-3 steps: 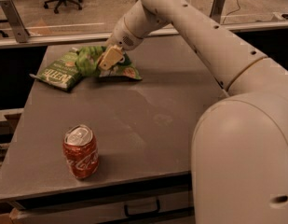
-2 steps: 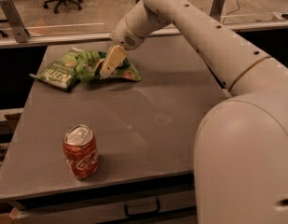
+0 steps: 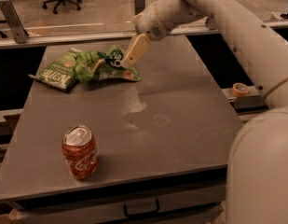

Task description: Move green rice chip bag near green jalapeno chip bag

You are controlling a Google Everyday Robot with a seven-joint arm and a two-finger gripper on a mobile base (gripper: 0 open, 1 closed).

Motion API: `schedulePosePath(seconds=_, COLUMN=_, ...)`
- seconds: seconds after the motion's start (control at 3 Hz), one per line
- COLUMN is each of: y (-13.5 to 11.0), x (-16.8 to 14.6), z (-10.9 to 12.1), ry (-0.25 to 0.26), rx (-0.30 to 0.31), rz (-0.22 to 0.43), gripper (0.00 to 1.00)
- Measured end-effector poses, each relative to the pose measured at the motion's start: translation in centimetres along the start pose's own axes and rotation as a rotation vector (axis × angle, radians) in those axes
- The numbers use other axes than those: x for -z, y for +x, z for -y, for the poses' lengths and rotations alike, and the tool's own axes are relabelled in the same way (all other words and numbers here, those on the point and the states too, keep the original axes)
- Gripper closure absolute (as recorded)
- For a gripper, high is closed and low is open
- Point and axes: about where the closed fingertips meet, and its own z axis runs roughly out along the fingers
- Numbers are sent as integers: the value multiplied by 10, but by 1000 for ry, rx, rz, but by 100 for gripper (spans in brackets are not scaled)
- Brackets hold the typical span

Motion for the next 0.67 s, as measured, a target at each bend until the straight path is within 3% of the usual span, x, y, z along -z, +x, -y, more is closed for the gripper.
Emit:
schedulePosePath(seconds=0.33, y=11, x=104, z=15, ry=126, rx=-4, rz=75, gripper=0)
schedulePosePath(seconds=0.67, y=24, x=215, z=23, ry=303, rx=-14, rz=89, gripper=0)
